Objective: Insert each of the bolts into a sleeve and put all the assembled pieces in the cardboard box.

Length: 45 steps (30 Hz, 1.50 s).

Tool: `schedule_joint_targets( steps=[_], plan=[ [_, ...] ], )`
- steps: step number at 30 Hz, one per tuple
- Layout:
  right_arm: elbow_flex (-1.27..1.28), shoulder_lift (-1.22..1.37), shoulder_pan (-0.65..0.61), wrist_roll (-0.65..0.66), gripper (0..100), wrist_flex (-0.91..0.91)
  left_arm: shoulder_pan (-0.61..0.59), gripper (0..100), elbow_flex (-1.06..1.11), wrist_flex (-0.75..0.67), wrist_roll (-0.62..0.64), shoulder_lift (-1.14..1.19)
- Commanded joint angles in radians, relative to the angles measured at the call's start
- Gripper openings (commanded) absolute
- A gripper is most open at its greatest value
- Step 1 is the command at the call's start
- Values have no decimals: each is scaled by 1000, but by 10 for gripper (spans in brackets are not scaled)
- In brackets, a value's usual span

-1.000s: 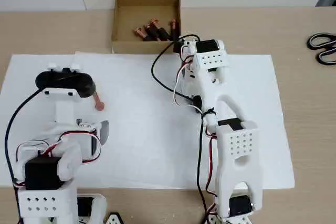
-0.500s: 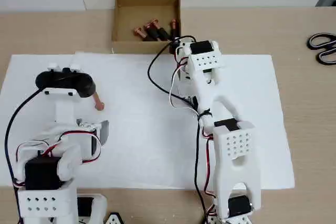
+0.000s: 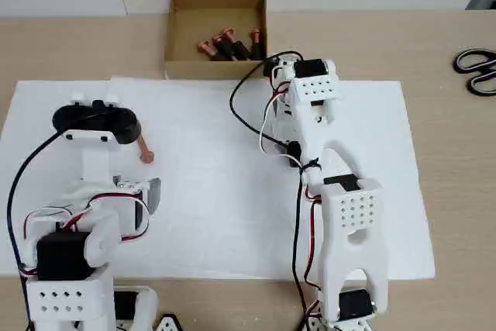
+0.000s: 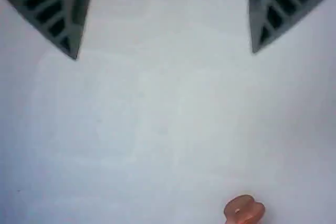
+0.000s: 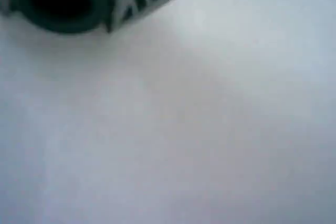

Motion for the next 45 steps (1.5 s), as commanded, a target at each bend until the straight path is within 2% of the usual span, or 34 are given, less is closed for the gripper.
schedule_joint_targets(
  steps=[1,8,12,17,25,31,39,45],
  plan=[
    [5,-35,13,-2,9,19,2,199,-50,6,0,-9],
    [5,-260,13,0,9,28,2,199,-84,34,-2,0],
    [21,-338,18,54,9,30,2,199,-120,41,-38,28],
    [71,-372,42,57,9,30,2,199,-280,97,-38,236],
    [137,-446,47,57,10,30,2,199,-492,101,-35,614],
    [193,-506,45,55,10,30,-15,199,-526,6,-29,844],
    [252,-556,45,55,10,27,-137,199,-526,-253,95,1043],
    [252,-558,44,55,10,27,-121,199,-526,-284,133,1140]
  ],
)
